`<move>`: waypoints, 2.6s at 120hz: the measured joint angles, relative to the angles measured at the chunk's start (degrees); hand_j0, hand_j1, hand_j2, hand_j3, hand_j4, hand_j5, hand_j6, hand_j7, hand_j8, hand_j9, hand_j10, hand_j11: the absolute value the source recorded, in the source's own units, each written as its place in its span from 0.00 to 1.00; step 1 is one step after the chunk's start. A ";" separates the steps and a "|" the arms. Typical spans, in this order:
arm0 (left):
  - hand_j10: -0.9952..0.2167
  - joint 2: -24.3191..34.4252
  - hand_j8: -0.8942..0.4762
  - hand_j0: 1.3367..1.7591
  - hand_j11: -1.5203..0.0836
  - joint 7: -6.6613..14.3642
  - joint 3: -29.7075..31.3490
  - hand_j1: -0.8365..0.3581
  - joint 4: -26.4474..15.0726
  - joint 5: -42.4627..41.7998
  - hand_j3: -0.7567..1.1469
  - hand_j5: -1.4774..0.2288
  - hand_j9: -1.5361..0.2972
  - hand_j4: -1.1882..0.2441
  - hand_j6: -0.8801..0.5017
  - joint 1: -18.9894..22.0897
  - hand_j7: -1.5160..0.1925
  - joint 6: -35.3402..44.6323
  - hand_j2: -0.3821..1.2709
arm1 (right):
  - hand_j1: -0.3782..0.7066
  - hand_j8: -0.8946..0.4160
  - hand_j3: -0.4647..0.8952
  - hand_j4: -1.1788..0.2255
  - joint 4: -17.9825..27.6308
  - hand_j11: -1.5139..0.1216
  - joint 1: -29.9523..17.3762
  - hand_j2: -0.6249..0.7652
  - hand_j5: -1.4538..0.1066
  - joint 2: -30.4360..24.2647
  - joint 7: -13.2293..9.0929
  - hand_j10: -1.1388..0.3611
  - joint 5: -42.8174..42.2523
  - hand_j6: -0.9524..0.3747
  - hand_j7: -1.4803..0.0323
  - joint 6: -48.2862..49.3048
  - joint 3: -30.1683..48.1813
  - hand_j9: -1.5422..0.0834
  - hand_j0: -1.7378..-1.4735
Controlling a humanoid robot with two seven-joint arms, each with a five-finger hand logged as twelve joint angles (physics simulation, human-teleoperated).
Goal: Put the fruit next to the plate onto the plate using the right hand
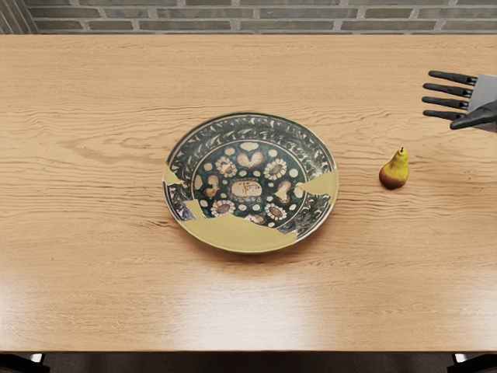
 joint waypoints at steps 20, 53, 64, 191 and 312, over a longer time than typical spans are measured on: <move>0.82 0.00 0.65 0.76 0.95 0.00 0.00 0.99 0.00 0.00 0.40 0.87 0.84 0.83 0.64 0.00 0.89 0.00 0.23 | 0.03 0.69 0.34 0.84 0.00 0.93 -0.02 0.45 0.93 1.21 0.00 0.76 -0.20 0.72 0.98 0.00 0.11 0.95 0.30; 0.82 0.00 0.65 0.76 0.95 -0.01 0.00 0.99 0.00 0.00 0.40 0.87 0.84 0.83 0.64 0.00 0.89 0.00 0.23 | 0.03 0.68 0.34 0.84 9.46 0.93 0.42 0.45 0.93 0.46 0.06 0.76 -5.59 0.72 0.98 0.00 0.93 0.95 0.30; 0.82 0.00 0.65 0.76 0.95 -0.01 0.00 0.99 0.00 0.00 0.40 0.87 0.84 0.83 0.64 0.00 0.89 0.00 0.23 | 0.03 0.68 0.34 0.84 22.86 0.93 0.36 0.45 0.93 -6.83 0.24 0.76 -8.02 0.72 0.98 0.00 2.56 0.95 0.30; 0.82 0.00 0.65 0.76 0.95 0.00 0.01 0.99 0.00 0.00 0.40 0.87 0.84 0.83 0.64 0.00 0.89 0.00 0.23 | 0.03 0.68 0.34 0.84 28.82 0.93 -9.16 0.45 0.93 12.35 0.51 0.76 -59.78 0.72 0.98 -60.63 -1.16 0.95 0.30; 0.82 0.00 0.65 0.76 0.95 0.00 0.01 0.99 0.00 0.00 0.40 0.87 0.84 0.83 0.64 0.00 0.89 0.00 0.23 | 0.39 0.43 0.34 0.60 28.67 0.66 -10.63 0.40 0.66 14.50 0.46 0.54 -62.09 0.47 0.69 -70.04 -7.65 0.68 0.30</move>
